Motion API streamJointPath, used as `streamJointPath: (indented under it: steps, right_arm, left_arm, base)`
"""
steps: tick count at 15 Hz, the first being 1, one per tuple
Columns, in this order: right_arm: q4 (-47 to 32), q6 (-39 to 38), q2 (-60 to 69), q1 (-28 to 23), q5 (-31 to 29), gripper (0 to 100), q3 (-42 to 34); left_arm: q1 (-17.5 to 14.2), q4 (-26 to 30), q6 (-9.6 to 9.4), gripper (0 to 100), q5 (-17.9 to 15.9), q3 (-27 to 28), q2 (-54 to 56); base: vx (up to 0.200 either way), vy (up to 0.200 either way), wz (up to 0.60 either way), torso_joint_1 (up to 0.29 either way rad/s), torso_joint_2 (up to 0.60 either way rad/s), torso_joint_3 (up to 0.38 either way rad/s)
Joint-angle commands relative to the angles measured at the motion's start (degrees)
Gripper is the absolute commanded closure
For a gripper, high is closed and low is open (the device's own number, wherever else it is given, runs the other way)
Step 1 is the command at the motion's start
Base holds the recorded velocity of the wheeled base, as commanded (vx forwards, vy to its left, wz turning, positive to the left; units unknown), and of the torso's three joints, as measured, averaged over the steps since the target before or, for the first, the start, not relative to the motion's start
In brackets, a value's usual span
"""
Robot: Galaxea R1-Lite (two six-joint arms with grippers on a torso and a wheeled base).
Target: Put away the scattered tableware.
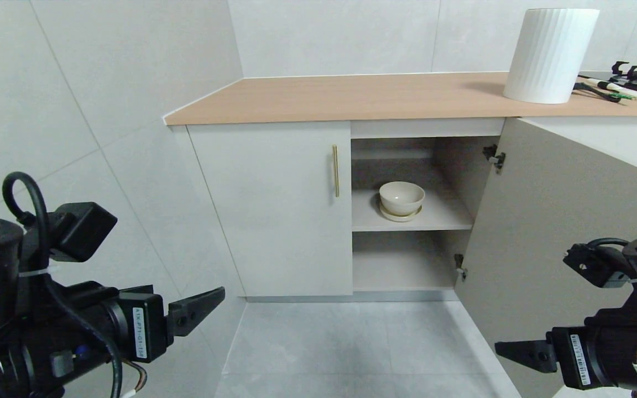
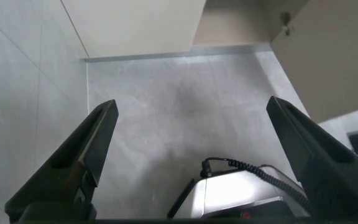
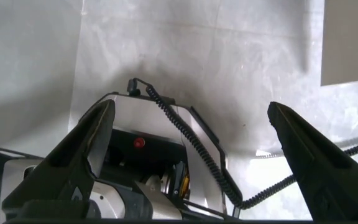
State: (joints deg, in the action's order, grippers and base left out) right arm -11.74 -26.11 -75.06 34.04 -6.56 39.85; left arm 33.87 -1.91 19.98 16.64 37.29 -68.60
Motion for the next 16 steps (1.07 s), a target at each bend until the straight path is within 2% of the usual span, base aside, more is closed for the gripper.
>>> streamJointPath:
  steps: [1,9,16]
  right_arm:
    - [0.1,0.0,0.7,0.0,0.0,0,-0.1]
    - [-3.7,-0.2,8.4,-0.4,-0.8,0,-2.6]
    - [-3.6,-0.2,7.8,-0.4,-0.8,0,-2.6]
  left_arm:
    - [0.0,0.0,-0.03,0,0.1,-0.1,-0.2]
    - [-0.1,-0.1,-0.03,0,0.1,0.1,-0.5]
    - [-0.1,-0.1,-0.03,0,0.1,-0.1,-0.7]
  base:
    - [0.0,0.0,0.0,0.0,0.0,0.0]
    - [0.0,0.0,0.0,0.0,0.0,0.0]
    - [0.0,0.0,0.0,0.0,0.0,0.0]
